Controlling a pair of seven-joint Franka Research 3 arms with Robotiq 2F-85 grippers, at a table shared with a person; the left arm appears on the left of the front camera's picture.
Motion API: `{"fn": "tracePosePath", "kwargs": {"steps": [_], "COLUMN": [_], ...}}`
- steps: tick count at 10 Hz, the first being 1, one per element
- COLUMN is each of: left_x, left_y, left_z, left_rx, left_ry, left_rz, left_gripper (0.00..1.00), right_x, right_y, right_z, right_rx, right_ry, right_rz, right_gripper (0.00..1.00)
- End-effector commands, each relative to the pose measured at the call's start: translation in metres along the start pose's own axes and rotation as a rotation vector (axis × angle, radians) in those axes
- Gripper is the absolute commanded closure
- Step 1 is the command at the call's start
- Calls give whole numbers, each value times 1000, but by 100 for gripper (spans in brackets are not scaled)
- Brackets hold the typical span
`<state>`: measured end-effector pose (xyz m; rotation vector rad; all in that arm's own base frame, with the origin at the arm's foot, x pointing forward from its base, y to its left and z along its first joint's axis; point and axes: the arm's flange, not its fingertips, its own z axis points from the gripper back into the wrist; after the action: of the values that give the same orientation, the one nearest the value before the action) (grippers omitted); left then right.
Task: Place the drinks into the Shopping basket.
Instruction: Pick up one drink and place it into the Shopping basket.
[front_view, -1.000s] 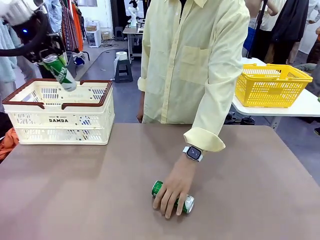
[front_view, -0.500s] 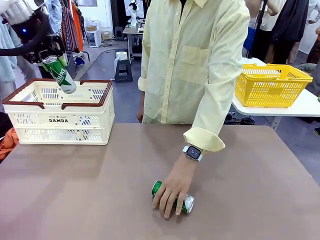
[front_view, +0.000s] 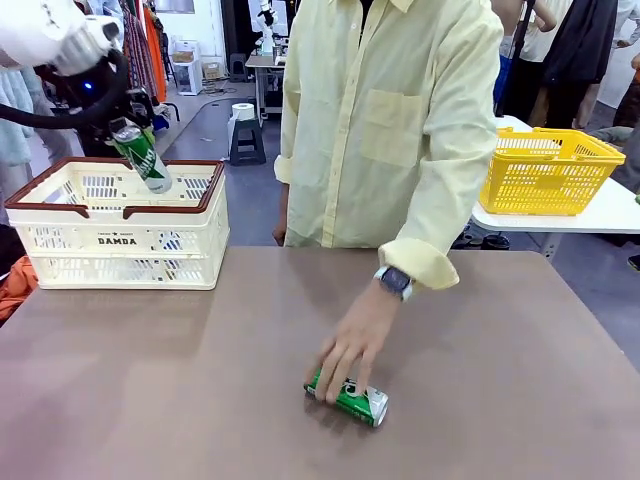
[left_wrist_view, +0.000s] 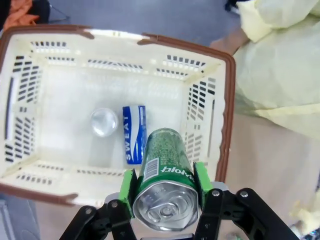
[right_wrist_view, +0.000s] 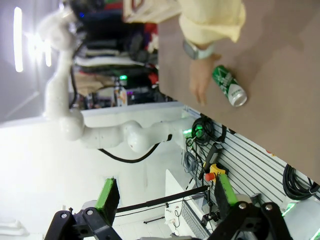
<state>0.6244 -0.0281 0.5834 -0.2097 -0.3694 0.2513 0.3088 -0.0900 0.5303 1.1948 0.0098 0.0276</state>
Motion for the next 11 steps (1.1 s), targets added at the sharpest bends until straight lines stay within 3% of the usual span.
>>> {"fn": "tracePosePath", "kwargs": {"steps": [1,7,11], "left_x": [14,-1,-4], "left_y": [-19,-52,-50], "left_z": [-22,-120,-141], "left_rx": [63,212,228], "left_ry": [29,143,201], "left_rz": [-31,-115,-114], "left_gripper": [100,100,100], "right_x": [-2,-2,-2], "right_y": [-1,-1,-1], "right_z": [2,2,2], "right_rx": [-13,-13,-13], "right_ry": [11,11,11], "right_rz": [20,20,20], "right_gripper": [0,0,0]}}
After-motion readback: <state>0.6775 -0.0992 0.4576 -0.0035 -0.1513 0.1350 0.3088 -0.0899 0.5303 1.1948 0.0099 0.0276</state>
